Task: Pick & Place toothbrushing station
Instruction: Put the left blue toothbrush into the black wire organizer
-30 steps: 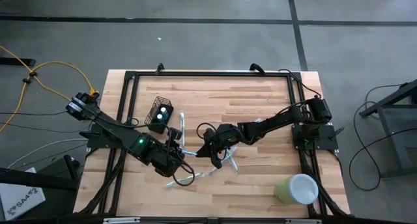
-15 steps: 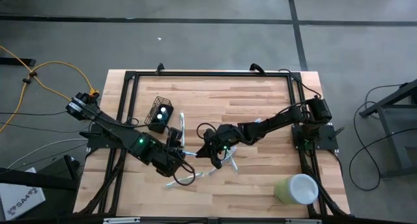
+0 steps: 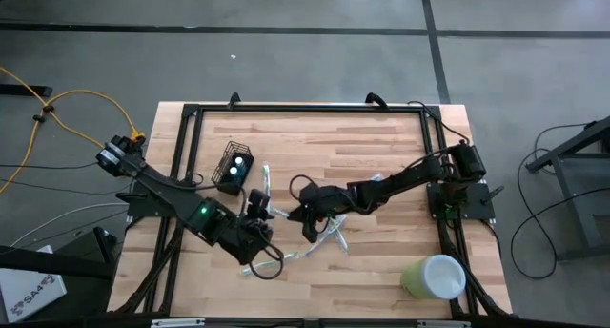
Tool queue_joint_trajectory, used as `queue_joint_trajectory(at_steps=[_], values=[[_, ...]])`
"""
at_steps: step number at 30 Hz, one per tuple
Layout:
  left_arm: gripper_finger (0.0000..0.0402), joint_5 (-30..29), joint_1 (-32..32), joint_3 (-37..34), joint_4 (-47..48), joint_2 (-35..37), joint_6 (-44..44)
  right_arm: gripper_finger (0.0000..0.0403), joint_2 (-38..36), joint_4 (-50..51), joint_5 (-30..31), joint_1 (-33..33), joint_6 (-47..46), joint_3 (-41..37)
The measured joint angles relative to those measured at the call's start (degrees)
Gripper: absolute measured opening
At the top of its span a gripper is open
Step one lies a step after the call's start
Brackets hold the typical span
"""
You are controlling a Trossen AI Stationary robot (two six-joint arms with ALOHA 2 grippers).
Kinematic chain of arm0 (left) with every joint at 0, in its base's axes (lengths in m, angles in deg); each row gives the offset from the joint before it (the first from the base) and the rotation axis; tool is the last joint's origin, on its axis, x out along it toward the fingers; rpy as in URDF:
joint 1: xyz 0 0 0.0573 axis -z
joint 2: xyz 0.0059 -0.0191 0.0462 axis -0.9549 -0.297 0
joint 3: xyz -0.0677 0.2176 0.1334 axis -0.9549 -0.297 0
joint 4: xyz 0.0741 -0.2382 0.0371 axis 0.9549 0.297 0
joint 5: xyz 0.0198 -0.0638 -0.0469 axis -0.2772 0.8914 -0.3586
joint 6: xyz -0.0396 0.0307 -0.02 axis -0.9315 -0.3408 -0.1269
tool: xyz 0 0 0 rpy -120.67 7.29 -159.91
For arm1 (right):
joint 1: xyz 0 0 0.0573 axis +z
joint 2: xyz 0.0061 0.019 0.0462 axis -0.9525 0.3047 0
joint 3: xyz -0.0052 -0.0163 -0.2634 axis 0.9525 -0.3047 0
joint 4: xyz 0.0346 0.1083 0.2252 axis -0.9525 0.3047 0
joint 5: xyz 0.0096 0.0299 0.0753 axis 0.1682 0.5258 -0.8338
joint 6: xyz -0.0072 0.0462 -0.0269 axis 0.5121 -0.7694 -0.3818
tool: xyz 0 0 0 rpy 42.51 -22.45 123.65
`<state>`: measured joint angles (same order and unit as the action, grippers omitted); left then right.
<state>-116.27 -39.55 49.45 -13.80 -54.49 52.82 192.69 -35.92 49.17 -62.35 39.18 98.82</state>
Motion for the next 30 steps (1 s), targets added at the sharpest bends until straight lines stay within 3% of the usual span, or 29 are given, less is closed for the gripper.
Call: queue_joint_trajectory(at_steps=[5,13,17,30], values=[[0.0151,-8.0,2.5,0.0,0.0,0.0,-4.4,0.0015,0.0,-2.8,8.8,-0.2,2.4,0.0],[0.0151,-28.2,9.8,0.0,0.0,0.1,-14.9,0.0015,-0.4,-14.8,13.6,-0.2,10.9,0.0],[0.0151,-34.3,13.2,0.0,0.0,0.3,-17.2,0.0014,-1.0,-20.1,16.9,-0.3,14.7,0.1],[0.0151,-31.9,15.3,0.0,-0.3,5.2,-28.1,0.0014,-4.2,-24.1,16.7,4.4,23.9,0.0]])
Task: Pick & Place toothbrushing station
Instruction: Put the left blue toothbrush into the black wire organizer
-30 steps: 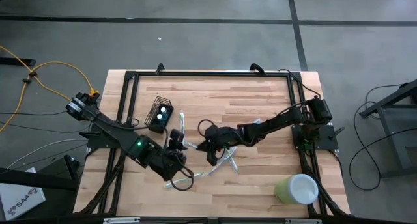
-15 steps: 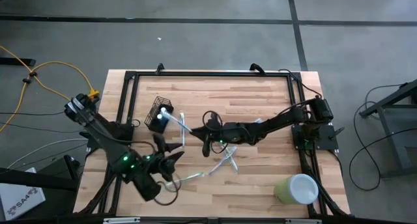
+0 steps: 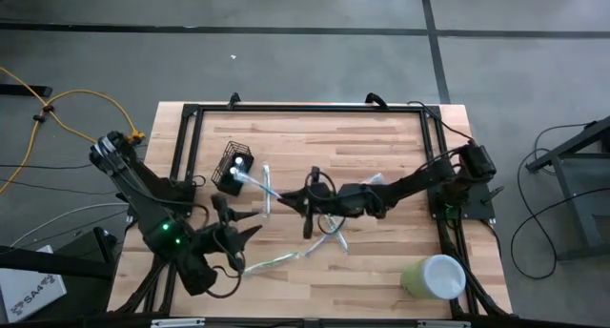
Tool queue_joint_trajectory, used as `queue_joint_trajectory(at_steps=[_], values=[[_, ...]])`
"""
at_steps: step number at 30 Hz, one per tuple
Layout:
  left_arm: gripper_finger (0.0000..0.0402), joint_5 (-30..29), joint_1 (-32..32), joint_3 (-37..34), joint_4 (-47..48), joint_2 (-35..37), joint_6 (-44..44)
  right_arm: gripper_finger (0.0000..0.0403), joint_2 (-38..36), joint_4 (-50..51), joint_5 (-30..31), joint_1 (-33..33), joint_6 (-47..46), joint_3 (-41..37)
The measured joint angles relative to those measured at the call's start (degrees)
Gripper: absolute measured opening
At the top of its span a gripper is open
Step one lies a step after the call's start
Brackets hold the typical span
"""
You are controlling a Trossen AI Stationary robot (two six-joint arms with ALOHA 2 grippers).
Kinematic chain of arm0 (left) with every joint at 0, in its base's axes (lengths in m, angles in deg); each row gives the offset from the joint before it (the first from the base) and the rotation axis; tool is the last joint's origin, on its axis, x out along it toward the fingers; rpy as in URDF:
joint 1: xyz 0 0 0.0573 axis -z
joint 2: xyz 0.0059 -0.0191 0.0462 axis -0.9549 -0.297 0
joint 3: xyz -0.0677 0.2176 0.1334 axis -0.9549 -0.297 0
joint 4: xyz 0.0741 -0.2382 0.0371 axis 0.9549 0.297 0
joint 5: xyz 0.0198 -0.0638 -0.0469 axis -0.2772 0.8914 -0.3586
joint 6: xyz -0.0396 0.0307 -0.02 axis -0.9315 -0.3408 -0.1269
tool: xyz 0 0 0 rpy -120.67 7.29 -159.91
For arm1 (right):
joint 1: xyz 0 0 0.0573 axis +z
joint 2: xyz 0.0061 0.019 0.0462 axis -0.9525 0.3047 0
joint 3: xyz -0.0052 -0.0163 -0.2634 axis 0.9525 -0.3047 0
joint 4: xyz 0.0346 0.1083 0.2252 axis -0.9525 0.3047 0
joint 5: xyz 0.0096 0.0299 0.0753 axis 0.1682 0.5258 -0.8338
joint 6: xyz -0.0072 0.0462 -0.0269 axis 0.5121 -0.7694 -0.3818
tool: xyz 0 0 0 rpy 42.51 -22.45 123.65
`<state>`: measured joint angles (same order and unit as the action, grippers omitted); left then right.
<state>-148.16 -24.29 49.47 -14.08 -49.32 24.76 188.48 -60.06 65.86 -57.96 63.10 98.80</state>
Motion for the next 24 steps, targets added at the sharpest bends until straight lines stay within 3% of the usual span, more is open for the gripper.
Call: queue_joint_trajectory(at_steps=[8,12,18,24], values=[[0.0151,-3.3,1.5,0.0,-4.5,1.8,1.4,0.0014,-1.8,-1.0,7.2,6.5,6.1,0.0],[0.0151,-6.4,2.2,0.0,-13.2,2.3,10.4,0.0014,-2.3,-2.5,8.9,9.3,8.2,0.0],[0.0151,-5.7,2.1,0.0,-32.7,2.4,29.6,0.0014,-2.3,-7.4,10.5,12.6,12.7,0.0],[0.0151,-4.0,2.1,0.0,-43.2,2.4,40.2,0.0014,-2.2,-11.5,10.5,14.8,16.5,0.0]])
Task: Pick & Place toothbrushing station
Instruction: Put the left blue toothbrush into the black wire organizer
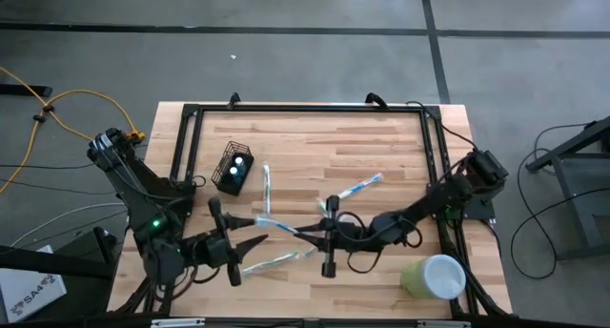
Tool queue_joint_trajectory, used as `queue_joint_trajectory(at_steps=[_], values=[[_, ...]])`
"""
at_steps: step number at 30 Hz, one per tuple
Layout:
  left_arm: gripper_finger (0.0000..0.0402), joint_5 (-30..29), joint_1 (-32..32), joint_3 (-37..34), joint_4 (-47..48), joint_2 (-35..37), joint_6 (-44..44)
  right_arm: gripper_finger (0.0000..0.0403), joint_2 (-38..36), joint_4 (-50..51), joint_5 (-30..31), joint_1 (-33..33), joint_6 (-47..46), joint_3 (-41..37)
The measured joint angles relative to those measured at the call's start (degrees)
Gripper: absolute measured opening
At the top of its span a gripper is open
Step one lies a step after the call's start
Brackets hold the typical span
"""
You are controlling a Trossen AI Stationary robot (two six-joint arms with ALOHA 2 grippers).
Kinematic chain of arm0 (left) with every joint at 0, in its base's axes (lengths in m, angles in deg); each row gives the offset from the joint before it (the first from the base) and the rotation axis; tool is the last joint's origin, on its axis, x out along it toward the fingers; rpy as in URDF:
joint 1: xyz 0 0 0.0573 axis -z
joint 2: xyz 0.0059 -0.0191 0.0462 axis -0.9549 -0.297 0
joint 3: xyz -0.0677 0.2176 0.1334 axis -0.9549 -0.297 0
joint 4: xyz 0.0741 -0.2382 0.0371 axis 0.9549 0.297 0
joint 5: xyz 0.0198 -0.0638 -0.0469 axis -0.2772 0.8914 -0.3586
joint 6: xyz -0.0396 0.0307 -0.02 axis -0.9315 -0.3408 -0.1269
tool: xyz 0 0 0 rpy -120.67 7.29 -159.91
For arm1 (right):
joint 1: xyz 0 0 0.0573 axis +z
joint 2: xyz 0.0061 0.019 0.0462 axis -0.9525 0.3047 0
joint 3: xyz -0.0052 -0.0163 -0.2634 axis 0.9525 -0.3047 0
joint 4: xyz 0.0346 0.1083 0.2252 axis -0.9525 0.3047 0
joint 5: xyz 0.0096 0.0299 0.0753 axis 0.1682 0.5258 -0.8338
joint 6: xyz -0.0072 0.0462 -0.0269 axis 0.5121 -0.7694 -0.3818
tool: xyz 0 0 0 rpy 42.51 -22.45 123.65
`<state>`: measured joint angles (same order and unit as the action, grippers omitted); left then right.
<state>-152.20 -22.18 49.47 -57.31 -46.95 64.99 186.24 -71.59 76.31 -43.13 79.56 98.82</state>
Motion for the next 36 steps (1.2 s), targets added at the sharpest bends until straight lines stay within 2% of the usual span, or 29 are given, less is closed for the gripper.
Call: queue_joint_trajectory(at_steps=[7,13,19,26,30,36], values=[[0.0151,4.0,-1.2,0.0,-4.7,0.0,3.6,0.0014,0.0,-0.8,-0.2,1.7,2.1,0.0],[0.0151,11.0,-3.3,0.0,-6.8,0.0,3.6,0.0014,0.0,-0.7,-1.7,1.7,1.9,0.0],[0.0151,15.5,-4.8,0.0,-9.5,0.0,5.1,0.0014,0.0,-0.7,-2.1,1.7,1.8,0.0],[0.0151,17.6,-5.1,0.0,-16.4,0.0,10.4,0.0014,0.0,-0.3,-3.2,1.7,1.9,0.0],[0.0151,20.3,-5.1,0.0,-17.3,0.0,10.6,0.0014,0.0,-0.3,-3.3,1.7,1.9,0.0],[0.0151,20.3,-5.1,0.0,-17.3,0.0,9.9,0.0014,0.0,-0.3,-3.3,1.8,1.9,0.0]])
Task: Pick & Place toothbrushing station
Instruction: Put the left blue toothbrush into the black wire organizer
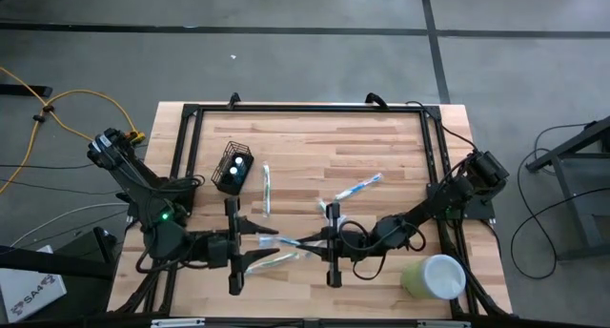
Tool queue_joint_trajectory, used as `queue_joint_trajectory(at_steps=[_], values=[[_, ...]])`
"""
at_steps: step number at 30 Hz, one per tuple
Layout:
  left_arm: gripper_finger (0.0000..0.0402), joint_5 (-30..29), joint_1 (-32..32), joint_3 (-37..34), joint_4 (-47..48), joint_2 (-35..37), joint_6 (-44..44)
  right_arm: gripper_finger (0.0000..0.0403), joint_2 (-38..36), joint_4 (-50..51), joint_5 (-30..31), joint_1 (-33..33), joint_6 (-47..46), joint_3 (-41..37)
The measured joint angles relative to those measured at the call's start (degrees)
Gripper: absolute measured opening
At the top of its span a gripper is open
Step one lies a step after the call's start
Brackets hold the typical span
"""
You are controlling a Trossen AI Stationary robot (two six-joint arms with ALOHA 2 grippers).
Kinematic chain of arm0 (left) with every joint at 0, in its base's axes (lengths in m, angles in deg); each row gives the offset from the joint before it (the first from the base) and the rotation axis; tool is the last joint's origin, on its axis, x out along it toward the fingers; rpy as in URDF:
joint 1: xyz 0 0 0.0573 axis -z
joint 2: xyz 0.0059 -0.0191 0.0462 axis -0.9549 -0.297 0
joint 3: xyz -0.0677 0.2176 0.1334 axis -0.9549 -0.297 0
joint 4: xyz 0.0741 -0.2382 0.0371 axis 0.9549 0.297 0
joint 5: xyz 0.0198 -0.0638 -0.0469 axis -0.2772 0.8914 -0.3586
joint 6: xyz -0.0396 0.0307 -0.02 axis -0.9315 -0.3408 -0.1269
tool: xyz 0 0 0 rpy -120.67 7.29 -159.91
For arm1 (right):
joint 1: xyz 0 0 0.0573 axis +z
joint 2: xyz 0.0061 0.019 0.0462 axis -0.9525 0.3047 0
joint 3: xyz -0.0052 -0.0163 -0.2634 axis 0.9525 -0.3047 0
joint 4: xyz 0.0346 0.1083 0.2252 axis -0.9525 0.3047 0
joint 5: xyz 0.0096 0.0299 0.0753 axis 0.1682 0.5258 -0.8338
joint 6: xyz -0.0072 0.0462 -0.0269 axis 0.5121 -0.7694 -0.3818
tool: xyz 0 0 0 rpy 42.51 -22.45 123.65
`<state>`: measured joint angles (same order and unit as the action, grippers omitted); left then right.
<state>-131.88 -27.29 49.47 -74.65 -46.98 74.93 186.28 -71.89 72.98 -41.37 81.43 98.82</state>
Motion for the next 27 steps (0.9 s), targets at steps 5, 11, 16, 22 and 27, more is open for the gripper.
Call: queue_joint_trajectory(at_steps=[5,11,16,22,27], values=[[0.0151,-2.1,0.0,0.0,0.0,0.0,-0.4,0.0014,0.0,0.1,0.1,0.4,0.0,0.0],[0.0151,-2.7,0.2,0.0,0.9,0.0,-2.0,0.0014,0.0,1.1,0.3,1.3,-0.2,0.0],[0.0146,-2.3,0.4,0.0,6.0,0.0,-7.9,0.0014,0.0,3.6,0.2,1.4,-2.9,0.0],[0.0143,1.6,0.3,0.0,12.4,-0.1,-16.0,0.0014,0.7,5.0,0.1,1.4,-5.5,0.0],[0.0143,1.8,0.6,0.0,14.7,-0.1,-19.3,0.0014,0.7,7.6,0.0,1.4,-8.8,0.0]])
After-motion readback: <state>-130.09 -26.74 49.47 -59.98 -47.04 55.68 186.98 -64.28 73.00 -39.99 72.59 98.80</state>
